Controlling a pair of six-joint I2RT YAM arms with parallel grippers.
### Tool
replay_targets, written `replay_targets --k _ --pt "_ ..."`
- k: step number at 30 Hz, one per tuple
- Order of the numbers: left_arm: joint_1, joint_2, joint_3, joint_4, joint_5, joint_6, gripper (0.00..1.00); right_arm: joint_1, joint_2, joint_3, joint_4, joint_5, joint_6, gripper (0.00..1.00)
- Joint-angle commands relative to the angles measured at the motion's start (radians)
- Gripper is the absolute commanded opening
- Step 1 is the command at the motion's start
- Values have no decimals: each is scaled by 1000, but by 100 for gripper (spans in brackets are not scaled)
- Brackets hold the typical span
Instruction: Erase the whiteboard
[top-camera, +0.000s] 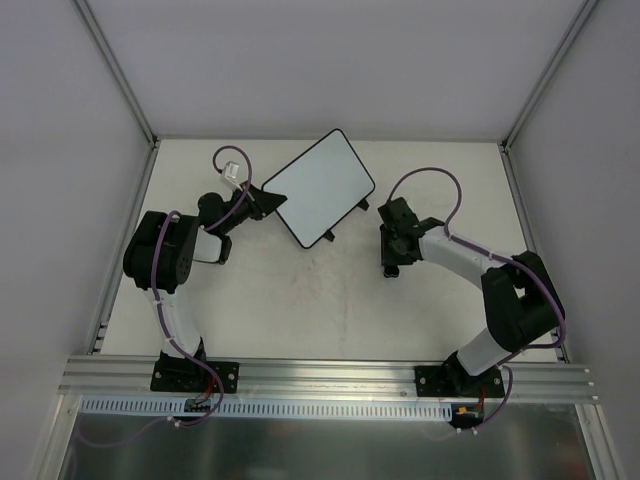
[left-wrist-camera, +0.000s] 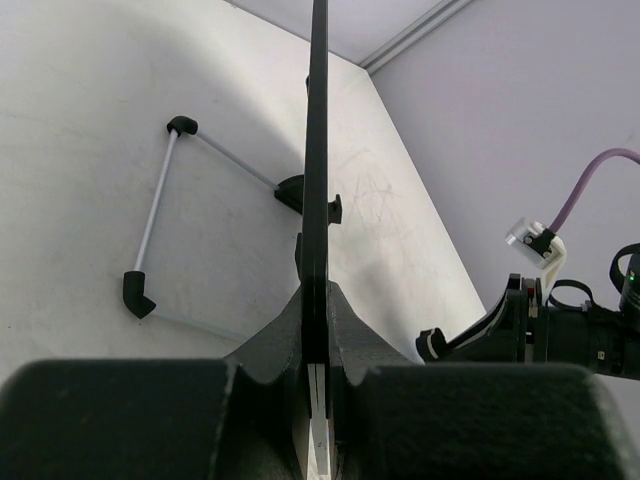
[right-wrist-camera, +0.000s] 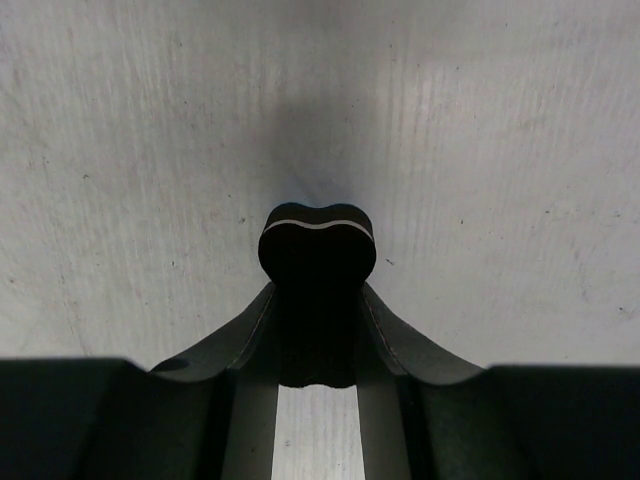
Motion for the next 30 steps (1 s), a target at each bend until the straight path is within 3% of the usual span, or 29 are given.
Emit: replay_targets --k 1,4,10,13,21,25,26,27,30 --pt "4 -28 -28 341 53 38 0 -35 -37 -29 29 -75 -14 2" --pt "5 -28 -31 341 54 38 0 -44 -18 -54 56 -97 -16 5" --pt "13 -27 -34 341 54 32 0 -50 -12 -72 81 -128 -20 25" --pt "14 -29 -37 341 54 35 8 -48 -21 -74 79 -129 -20 32" --pt "14 -29 -37 341 50 34 11 -48 -29 -77 79 -120 -20 50" --pt "14 -31 -39 341 48 34 12 -48 -35 -78 76 -106 -25 52" --pt "14 -29 -39 341 48 32 13 -48 -37 -81 78 -106 -25 53" --pt "14 -29 -39 341 48 32 16 -48 -38 -80 78 -102 -25 59" --pt "14 -32 -44 341 42 35 27 -48 -44 -81 76 -98 -29 60"
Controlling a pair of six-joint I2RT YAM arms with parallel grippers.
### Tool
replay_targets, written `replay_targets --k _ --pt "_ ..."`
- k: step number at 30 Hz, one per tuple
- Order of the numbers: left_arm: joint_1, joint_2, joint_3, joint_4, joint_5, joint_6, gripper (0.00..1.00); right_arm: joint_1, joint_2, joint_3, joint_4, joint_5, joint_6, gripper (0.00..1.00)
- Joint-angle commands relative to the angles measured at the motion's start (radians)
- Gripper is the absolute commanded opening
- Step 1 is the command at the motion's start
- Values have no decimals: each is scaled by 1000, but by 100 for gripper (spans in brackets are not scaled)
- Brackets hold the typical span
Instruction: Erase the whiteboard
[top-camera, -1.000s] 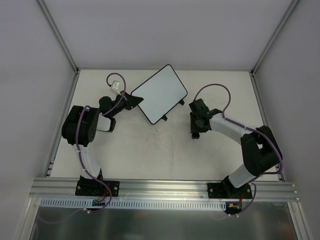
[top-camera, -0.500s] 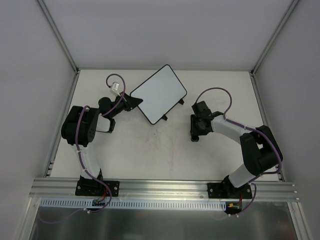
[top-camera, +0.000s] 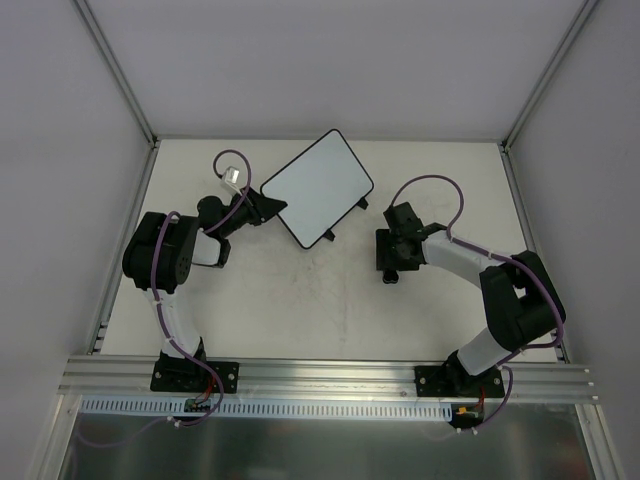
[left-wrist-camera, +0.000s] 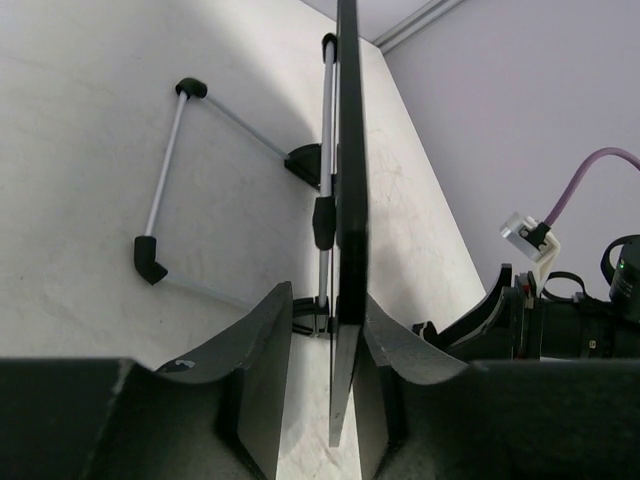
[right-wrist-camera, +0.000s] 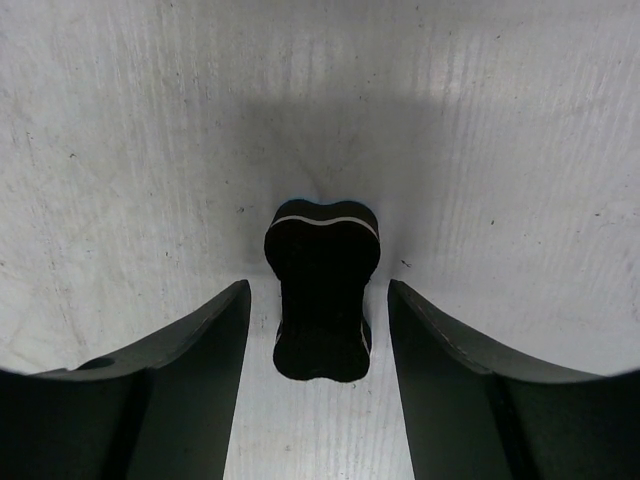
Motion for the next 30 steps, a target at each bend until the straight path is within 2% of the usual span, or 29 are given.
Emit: replay_targets --k 1,3,9,13,16,19,20,21,22,24,30 --pt "3 -30 -16 353 27 36 29 -4 -38 -4 5 19 -21 61" --pt "3 -35 -21 353 23 38 39 -4 -39 -4 3 19 -21 61" --pt "3 -41 -27 353 17 38 51 -4 -41 -5 5 8 -22 61" --pt "3 -56 -41 353 12 47 67 -4 -50 -7 5 11 -22 61" --pt "4 -81 -60 353 9 66 73 -4 -58 -7 5 6 -24 61" --pt "6 -113 -83 353 3 78 84 -4 -67 -10 5 8 -25 61" --pt "6 -127 -90 353 -2 87 99 -4 -75 -10 3 6 -28 61" --pt "6 -134 -105 353 -17 93 99 -4 -84 -12 5 5 -28 62" --pt "12 -142 -116 353 -25 101 99 -4 -91 -16 5 -4 -36 86" --pt "21 -164 -143 353 -34 105 99 -4 -128 -24 6 -13 -47 99" --pt "91 -249 -258 351 -28 96 99 -4 -260 -51 5 20 -77 99"
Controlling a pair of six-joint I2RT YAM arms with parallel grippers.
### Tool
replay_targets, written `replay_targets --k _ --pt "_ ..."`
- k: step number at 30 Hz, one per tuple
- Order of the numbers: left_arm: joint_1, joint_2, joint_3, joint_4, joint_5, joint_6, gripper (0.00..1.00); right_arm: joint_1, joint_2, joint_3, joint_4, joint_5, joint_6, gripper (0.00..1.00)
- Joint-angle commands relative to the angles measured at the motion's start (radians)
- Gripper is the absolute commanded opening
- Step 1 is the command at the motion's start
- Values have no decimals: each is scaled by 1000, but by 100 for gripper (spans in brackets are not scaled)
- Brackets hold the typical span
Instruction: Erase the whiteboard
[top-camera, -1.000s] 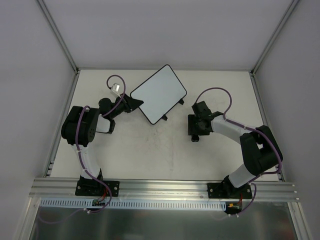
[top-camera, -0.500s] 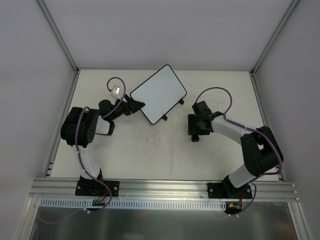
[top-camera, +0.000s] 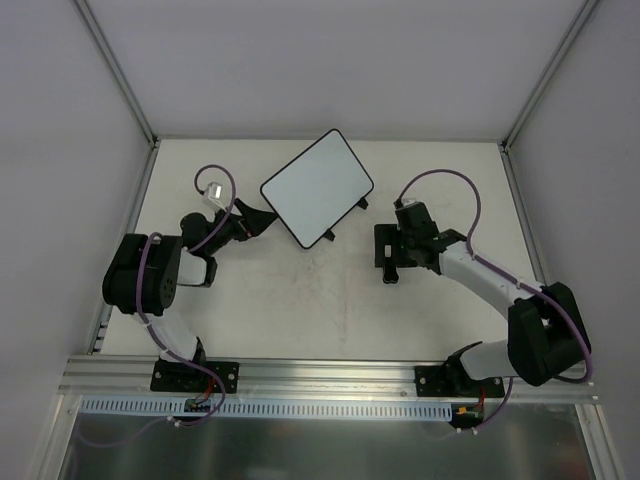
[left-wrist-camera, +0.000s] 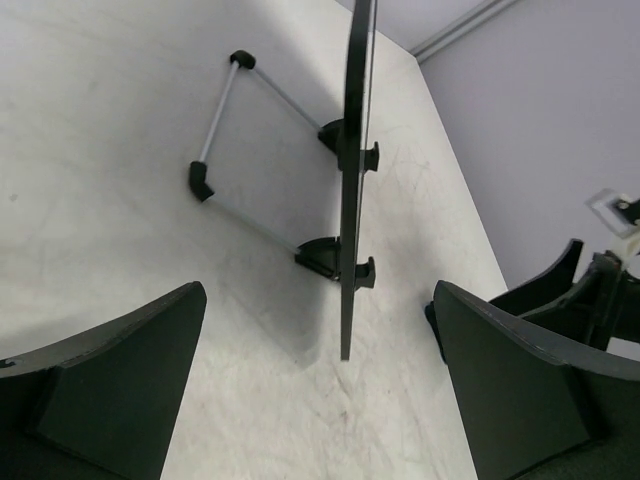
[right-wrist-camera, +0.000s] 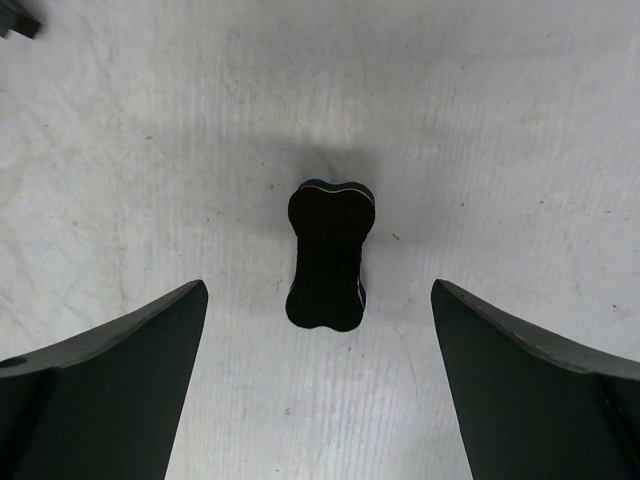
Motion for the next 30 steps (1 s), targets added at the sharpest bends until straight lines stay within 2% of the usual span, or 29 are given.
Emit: replay_targets --k 1,4,8,11,13,14,17,19,20,24,30 --pt "50 -85 -71 379 7 34 99 -4 -104 -10 3 24 -34 99" --pt "114 -136 -114 356 24 -8 99 -4 -151 -21 5 34 -40 99" --pt "136 -202 -146 334 44 -52 99 -4 -203 -32 25 32 -68 99" --pt "133 -318 -184 227 -5 -58 99 -5 -256 -49 63 46 -111 99" --pt "131 -390 -198 117 -23 -29 99 -4 -291 -73 120 43 -114 99" --pt "129 -487 -201 -42 -34 21 99 -4 -335 -111 143 38 -109 99" --pt "125 -666 -220 -375 -146 104 99 -4 -410 -202 238 34 -102 99" --pt "125 -832 -204 -526 -196 139 99 -5 -463 -234 273 47 -105 99" --pt "123 -913 -194 -654 -203 170 99 -5 -470 -248 276 51 -111 99" --pt "123 -1053 -149 -891 -247 212 99 -5 -490 -300 324 29 -109 99" --pt "125 -1159 -192 -1045 -298 259 99 -4 -595 -446 522 8 -117 99"
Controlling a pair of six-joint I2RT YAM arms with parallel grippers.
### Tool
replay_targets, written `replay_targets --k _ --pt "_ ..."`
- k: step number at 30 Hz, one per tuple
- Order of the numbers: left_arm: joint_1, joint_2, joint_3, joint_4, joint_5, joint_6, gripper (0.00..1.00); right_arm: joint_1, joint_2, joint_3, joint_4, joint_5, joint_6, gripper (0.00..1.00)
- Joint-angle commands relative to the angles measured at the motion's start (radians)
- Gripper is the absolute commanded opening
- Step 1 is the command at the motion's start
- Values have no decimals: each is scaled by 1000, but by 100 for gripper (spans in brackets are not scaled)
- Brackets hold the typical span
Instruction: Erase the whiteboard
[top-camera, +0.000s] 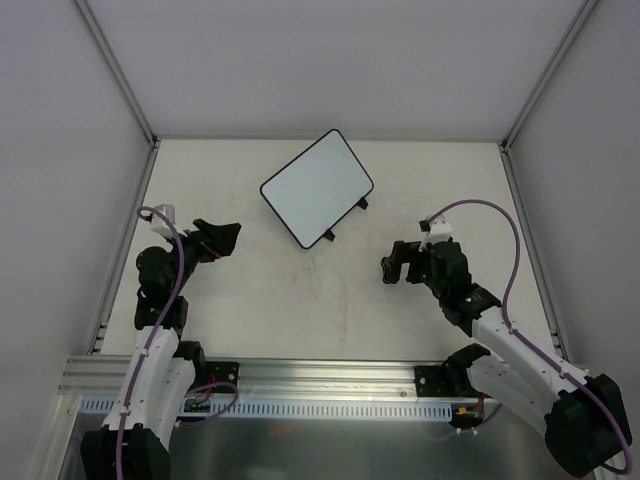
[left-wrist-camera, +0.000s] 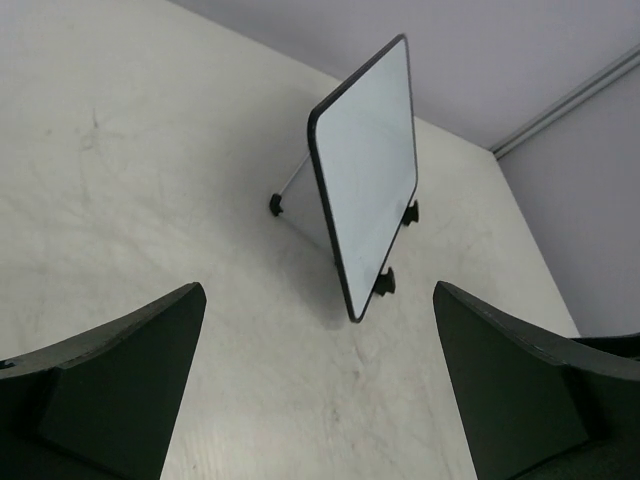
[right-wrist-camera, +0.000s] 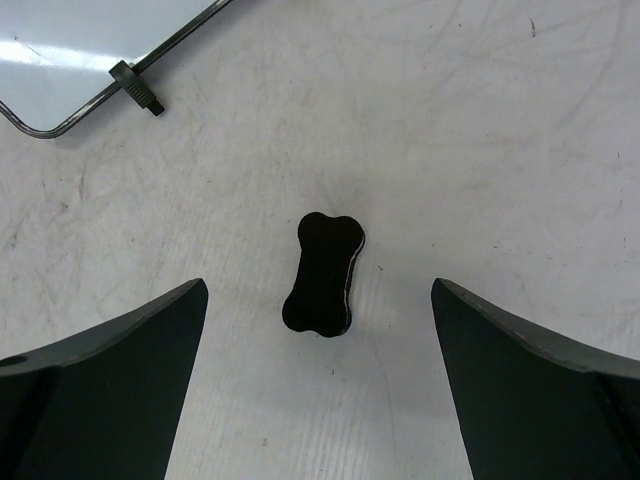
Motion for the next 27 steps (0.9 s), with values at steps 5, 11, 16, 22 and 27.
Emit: replay_targets --k 5,11,16,22,27 --pt "-9 -110 -97 -184 -52 107 99 -3 -140 -112 196 63 -29 99" --pt "-8 -136 -115 -208 -37 160 99 -2 -139 -128 225 57 -23 99" --pt "-9 -124 -109 -214 -27 157 99 -2 -130 -120 219 62 -27 99" --pt "-9 -126 -112 -213 -30 156 99 -3 -134 -122 216 68 -31 99" --pt "-9 -127 -114 -214 -30 156 99 -3 -140 -126 225 68 -24 99"
